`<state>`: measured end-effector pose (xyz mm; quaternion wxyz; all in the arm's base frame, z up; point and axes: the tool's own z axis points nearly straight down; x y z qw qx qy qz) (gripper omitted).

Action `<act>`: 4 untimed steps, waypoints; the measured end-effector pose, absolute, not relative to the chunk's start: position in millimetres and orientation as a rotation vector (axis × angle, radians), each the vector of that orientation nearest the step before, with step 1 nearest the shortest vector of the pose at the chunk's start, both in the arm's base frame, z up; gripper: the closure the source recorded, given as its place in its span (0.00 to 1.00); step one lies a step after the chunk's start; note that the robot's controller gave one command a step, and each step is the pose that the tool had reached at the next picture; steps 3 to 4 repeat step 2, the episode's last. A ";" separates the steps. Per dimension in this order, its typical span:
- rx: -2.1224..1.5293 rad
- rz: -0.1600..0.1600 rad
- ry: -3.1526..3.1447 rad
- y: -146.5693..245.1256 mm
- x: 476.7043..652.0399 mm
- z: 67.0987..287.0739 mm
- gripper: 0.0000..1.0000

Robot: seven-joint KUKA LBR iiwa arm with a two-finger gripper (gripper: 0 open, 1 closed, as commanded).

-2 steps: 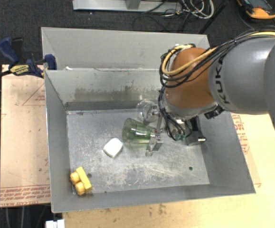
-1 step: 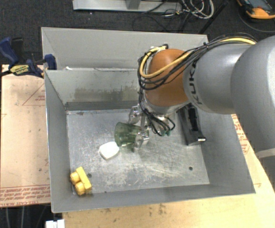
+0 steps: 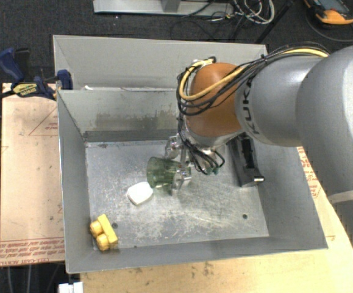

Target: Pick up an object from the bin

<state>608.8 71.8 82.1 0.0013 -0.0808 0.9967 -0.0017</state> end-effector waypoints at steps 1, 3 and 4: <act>-0.267 0.001 3.130 70.6 605.0 106.8 1.00; -0.201 0.002 3.133 63.5 615.0 204.6 1.00; -0.201 0.002 3.133 63.5 615.0 204.6 1.00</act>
Offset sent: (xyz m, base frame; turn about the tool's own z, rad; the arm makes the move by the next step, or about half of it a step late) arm 0.0056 -0.0090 0.1229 0.0335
